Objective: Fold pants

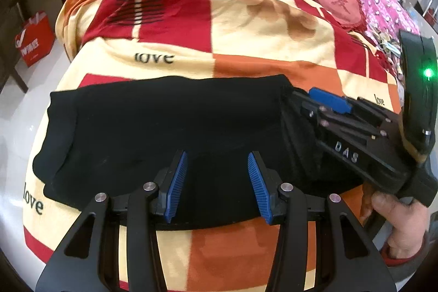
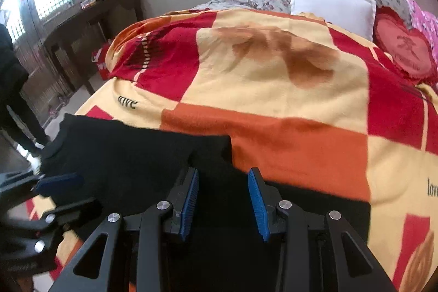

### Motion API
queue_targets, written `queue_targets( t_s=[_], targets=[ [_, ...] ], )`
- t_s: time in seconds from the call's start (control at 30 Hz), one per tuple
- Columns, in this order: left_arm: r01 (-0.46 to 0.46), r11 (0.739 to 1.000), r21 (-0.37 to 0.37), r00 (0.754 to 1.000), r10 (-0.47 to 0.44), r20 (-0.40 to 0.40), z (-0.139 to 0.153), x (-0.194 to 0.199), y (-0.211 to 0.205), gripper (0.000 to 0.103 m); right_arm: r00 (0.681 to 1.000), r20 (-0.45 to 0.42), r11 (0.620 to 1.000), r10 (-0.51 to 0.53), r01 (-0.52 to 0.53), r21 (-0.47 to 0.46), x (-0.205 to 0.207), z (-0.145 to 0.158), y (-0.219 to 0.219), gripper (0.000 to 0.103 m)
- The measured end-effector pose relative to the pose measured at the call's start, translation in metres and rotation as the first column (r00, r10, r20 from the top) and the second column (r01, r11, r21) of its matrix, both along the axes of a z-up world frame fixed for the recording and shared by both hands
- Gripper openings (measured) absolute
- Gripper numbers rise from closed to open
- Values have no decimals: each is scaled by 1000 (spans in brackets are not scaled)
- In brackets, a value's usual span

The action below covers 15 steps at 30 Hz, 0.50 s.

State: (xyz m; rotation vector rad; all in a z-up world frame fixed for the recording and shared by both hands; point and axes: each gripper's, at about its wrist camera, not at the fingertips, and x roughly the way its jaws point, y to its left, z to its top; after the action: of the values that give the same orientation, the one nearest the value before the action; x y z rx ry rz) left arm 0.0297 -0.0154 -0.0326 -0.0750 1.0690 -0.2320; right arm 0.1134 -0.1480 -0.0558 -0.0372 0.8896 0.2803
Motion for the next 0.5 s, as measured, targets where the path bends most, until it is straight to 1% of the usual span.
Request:
queue_targets(
  t_s=[0.1,0.2,0.27,0.33,0.4,0.43,0.47,0.5],
  targets=[
    [-19,1000,-8,1000,19,-10,-2,0,8,46,1000,4,1000,5,-5,8,-5,10,-2,36],
    [-35,999,-14,999,35,-7,-2,-2,15,46,1000,26,1000,15,-16,23,-22,23,-7,36],
    [-46,999,-13,999,46,-1,-2,-3,19,46,999,32,999,27,-28,23,-33,25,-6,36],
    [-53,999,-7,999,53,3,-2,-4,22,46,999,15,999,40,-40,19,-38,18,-2,36],
    [-61,998,-9,998,61,-1,-3,-4,25,46,998,-36,998,56,-56,1,-35,0,5,36],
    [-63,998,-12,998,63,-5,-3,-4,26,46,998,-31,998,54,-55,-15,-35,-4,8,36],
    [-66,998,-14,998,66,-8,-3,-5,28,46,998,-17,998,53,-54,-26,-37,-3,9,36],
    [-68,998,-15,998,68,-9,-3,-6,29,46,998,-22,998,57,-58,-39,-37,1,13,36]
  ],
)
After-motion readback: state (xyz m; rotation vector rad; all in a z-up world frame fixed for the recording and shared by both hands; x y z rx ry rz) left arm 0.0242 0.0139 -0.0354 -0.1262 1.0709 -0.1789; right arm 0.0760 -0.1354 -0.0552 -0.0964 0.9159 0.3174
